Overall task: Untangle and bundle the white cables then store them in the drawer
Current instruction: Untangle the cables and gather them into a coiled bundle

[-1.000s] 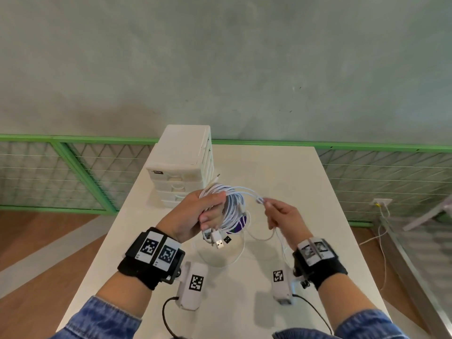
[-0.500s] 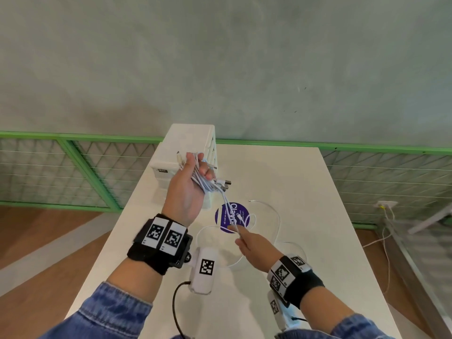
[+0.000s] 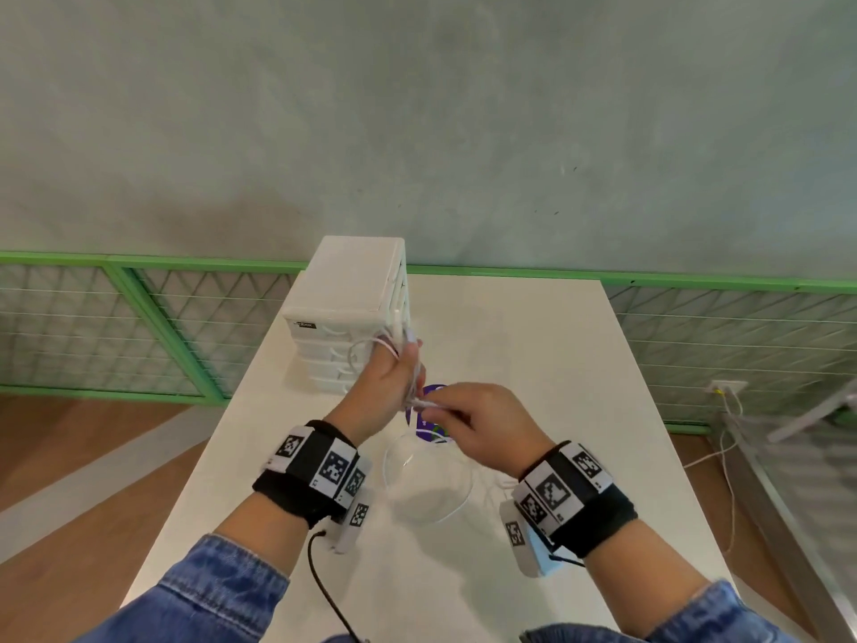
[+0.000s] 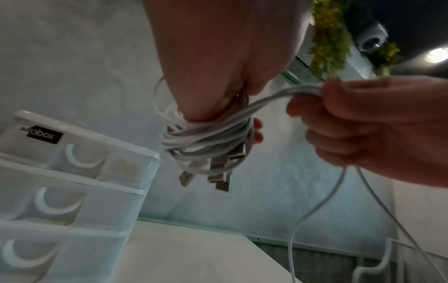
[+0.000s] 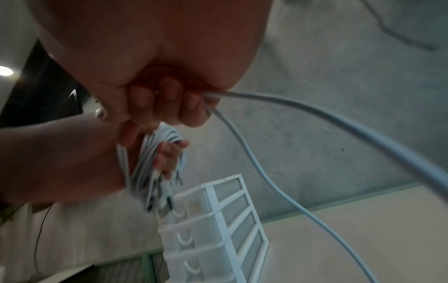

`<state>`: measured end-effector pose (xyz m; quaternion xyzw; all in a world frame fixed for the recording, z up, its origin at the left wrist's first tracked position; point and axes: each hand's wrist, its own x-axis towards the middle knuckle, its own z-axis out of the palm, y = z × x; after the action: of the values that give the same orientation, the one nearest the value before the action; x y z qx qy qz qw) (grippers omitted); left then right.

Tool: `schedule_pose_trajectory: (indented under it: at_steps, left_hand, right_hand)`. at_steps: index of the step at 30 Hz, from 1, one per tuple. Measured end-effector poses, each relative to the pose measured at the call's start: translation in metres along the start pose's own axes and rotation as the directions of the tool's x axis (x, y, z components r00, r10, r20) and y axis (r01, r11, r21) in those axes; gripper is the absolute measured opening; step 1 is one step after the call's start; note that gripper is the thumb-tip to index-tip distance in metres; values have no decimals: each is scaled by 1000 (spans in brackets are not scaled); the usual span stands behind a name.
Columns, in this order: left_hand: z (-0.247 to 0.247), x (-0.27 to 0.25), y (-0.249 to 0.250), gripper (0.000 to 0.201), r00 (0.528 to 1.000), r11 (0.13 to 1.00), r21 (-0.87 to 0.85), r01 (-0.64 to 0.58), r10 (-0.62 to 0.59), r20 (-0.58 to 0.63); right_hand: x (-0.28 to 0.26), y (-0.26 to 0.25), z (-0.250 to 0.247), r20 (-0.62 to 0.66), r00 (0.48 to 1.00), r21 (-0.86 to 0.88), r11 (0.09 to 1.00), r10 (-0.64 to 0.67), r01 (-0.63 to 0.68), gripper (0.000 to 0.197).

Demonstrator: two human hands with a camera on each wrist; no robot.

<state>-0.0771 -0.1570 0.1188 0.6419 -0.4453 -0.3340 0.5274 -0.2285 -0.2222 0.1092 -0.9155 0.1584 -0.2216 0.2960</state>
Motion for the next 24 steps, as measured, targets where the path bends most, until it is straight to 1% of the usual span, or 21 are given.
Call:
schedule_pose_trajectory:
  at_steps: [2, 3, 4, 5, 7, 9, 11, 13, 15, 17, 20, 22, 24]
  left_hand:
    - [5, -5, 2, 37, 994, 991, 125, 54, -65, 86]
    - [6, -7, 3, 38, 986, 984, 151, 98, -117, 122]
    - [7, -10, 6, 43, 972, 981, 137, 137, -160, 172]
    - [8, -13, 8, 50, 956, 981, 105, 163, -184, 230]
    - [10, -16, 10, 56, 932, 982, 74, 173, -188, 311]
    - [10, -18, 11, 47, 935, 982, 103, 159, -183, 303]
    - [10, -18, 10, 37, 942, 982, 87, 166, -185, 282]
    - [10, -20, 13, 32, 945, 983, -20, 183, -170, 278]
    - [9, -21, 19, 30, 953, 972, -149, 181, -135, 273]
    - [8, -20, 25, 33, 963, 950, -273, 153, -81, 258]
    - [4, -15, 30, 42, 973, 884, -445, 143, -42, 229]
    - [3, -11, 33, 49, 978, 835, -532, 144, -37, 207]
    - [6, -8, 34, 56, 985, 811, -572, 124, -30, 172]
  right_hand:
    - [6, 2, -7, -88, 995, 99, 994, 48, -39, 16]
    - [8, 6, -10, -123, 989, 133, 989, 83, -66, 7]
    - [10, 10, -12, -156, 981, 147, 985, 117, -94, 9]
    - [11, 15, -13, -184, 973, 150, 982, 140, -113, 15]
    - [12, 24, -16, -220, 958, 226, 965, 182, -131, 22]
    - [12, 31, -18, -226, 954, 312, 942, 196, -120, 24]
    - [11, 38, -18, -221, 955, 318, 940, 198, -121, 26]
    - [8, 47, -13, -213, 950, 318, 935, 230, -155, 28]
    - [5, 55, -5, -187, 937, 350, 911, 296, -218, 29]
    - [-2, 59, 5, -129, 924, 382, 878, 360, -289, 31]
    - [-12, 63, 22, -53, 913, 324, 872, 404, -367, 31]
    - [-18, 66, 34, -30, 916, 296, 879, 399, -373, 32]
    - [-19, 67, 44, -7, 921, 270, 888, 389, -373, 34]
